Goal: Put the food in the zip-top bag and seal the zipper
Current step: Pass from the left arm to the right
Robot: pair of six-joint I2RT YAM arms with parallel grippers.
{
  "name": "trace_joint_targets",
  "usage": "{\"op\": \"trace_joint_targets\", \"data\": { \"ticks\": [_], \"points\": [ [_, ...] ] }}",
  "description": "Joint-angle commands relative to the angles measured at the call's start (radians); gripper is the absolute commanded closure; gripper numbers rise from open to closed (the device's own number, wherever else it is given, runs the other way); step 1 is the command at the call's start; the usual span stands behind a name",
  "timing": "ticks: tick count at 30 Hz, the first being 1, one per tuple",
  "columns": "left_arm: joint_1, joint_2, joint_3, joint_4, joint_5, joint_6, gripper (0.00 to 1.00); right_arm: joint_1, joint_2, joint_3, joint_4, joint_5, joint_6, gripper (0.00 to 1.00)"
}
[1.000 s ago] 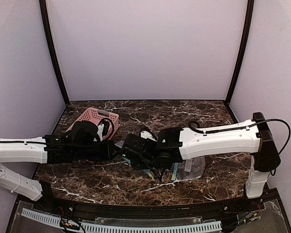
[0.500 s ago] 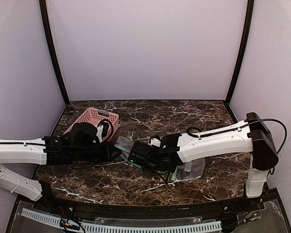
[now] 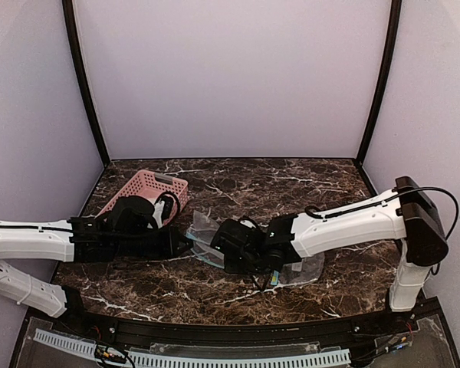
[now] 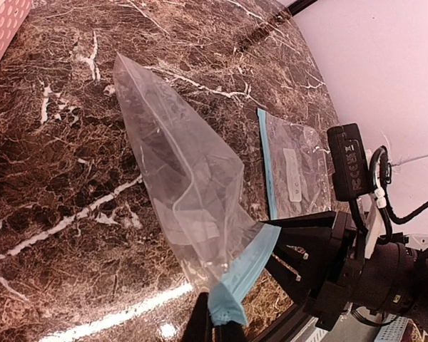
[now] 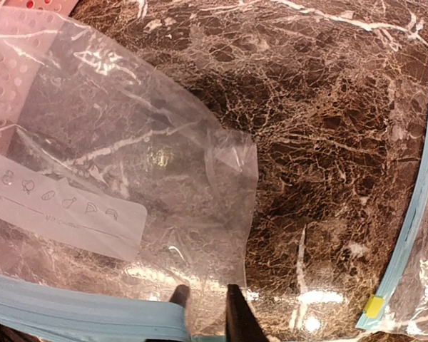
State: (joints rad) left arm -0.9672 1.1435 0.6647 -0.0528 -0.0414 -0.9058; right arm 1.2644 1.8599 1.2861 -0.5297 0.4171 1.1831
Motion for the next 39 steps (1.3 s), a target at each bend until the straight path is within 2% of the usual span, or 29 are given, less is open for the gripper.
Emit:
{"op": "trace_joint_targets", "data": {
  "ticks": [1,3,8,13,15,17,20,22,28,31,34,39],
  "points": [
    [0.003,-0.038,-0.029,-0.017,-0.016,0.005,0.99,-0.012,-0.024,-0.011,-0.038,0.007,-0.043,0.94],
    [0.004,-0.041,-0.032,-0.046,-0.010,0.021,0.99,-0.011,-0.028,-0.004,-0.043,0.012,-0.085,1.00],
    [0.004,-0.039,-0.020,-0.141,0.017,0.081,0.99,-0.011,-0.048,0.005,-0.084,0.031,-0.164,1.00],
    [0.004,-0.041,-0.015,-0.221,0.022,0.134,0.99,-0.010,-0.055,0.038,-0.096,-0.020,-0.269,1.00],
    [0.003,-0.053,-0.010,-0.219,0.036,0.170,0.95,-0.009,-0.051,0.055,-0.112,-0.038,-0.290,1.00],
    [0.004,-0.067,0.006,-0.210,0.068,0.215,0.84,-0.008,-0.053,0.063,-0.127,-0.047,-0.297,1.00],
    [0.004,-0.098,0.037,-0.214,0.103,0.248,0.60,-0.008,-0.062,0.066,-0.143,-0.059,-0.312,1.00],
    [0.003,-0.114,0.069,-0.241,0.114,0.269,0.48,-0.006,-0.066,0.075,-0.164,-0.067,-0.324,1.00],
    [0.004,-0.135,0.148,-0.324,0.126,0.304,0.24,0.000,-0.075,0.089,-0.186,-0.085,-0.336,1.00],
    [0.005,-0.121,0.156,-0.307,0.155,0.268,0.15,0.006,-0.074,0.103,-0.184,-0.095,-0.350,1.00],
    [0.005,-0.101,0.157,-0.248,0.189,0.303,0.10,0.013,-0.066,0.118,-0.181,-0.104,-0.375,1.00],
    [0.005,-0.042,0.247,-0.353,0.087,0.536,0.02,0.027,-0.065,0.145,-0.167,-0.137,-0.445,1.00]
  ]
}}
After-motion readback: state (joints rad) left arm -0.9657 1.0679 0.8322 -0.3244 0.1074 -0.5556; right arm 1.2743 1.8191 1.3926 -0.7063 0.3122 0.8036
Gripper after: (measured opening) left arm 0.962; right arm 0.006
